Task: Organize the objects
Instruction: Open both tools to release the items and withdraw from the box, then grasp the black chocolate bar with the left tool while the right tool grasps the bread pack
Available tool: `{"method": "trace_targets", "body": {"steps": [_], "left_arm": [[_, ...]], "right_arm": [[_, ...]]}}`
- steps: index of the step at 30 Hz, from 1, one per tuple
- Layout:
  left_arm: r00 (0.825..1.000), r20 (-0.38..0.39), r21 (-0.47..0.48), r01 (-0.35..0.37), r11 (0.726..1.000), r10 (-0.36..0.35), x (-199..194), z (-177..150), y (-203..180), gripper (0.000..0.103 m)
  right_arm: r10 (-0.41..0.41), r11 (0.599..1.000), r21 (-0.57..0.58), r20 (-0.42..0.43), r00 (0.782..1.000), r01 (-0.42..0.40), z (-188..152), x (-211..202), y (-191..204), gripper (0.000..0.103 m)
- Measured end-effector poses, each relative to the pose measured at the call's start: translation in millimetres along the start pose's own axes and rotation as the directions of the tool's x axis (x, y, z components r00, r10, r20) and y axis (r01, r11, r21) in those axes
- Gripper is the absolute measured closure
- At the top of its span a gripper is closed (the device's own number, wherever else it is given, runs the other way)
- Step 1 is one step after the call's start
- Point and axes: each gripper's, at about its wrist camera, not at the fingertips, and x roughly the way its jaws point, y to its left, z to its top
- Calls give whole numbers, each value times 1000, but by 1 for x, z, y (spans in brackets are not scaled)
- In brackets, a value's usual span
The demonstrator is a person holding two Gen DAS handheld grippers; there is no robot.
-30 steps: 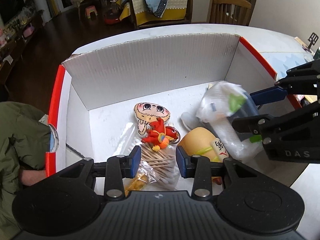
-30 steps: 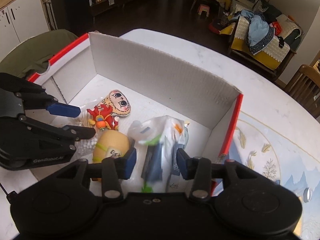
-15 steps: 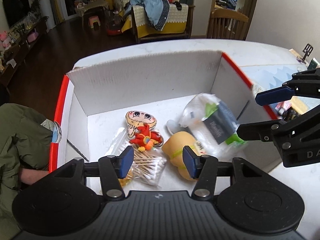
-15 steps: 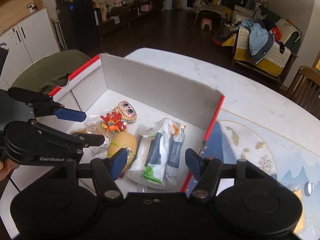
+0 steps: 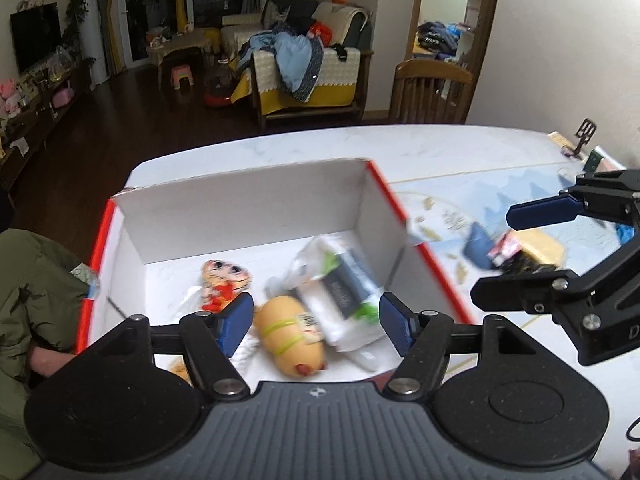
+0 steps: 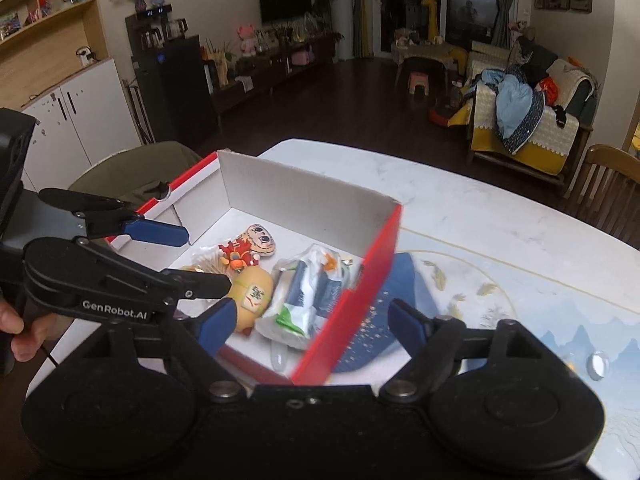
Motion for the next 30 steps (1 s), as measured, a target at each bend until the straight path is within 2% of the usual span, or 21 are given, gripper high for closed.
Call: {"method": "trace_targets", "body": {"steps": [4,6,9,14,22,30], "left_arm": [[1000,16,3,17,1000,-17,-4,2,-24,33],[999,22,1,28,1000,-28,-5,3,-35,24],[999,32,6,40,999,-40,-5,3,-52,22],[998,22,31,55,998,-56,1,4,-85,22],[995,-18,40,94,995,-94,24,-4,-138,5],[994,-45,53,99,994,-96,60,-8,-187,2]], "right_arm": [[-5,1000,10,16,1000,5,-13,-19,-19,11],[-10,1000,12,23,1000,10,-21,-27,-28,7],[-31,1000,0,28,999,31,-33,-37,-42,3],[-62,998,8,11,998,62,-59,-48,-73,2],[-153,984,83,-33,988,155,-90,-58,-134,2],[-205,961,171,-88,975,217,-112,-52,-194,2]]}}
